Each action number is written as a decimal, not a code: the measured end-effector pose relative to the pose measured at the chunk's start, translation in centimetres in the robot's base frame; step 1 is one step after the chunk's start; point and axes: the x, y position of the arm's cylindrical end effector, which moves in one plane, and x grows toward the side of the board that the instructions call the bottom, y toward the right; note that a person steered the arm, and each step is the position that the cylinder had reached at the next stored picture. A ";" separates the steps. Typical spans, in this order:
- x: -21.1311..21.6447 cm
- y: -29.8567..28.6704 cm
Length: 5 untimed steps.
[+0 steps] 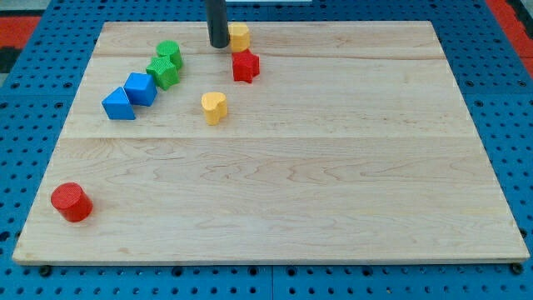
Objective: Push the yellow hexagon to the top center of the board
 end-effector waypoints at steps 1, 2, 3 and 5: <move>-1.4 6.2; -2.4 4.1; -4.1 2.8; -3.7 11.0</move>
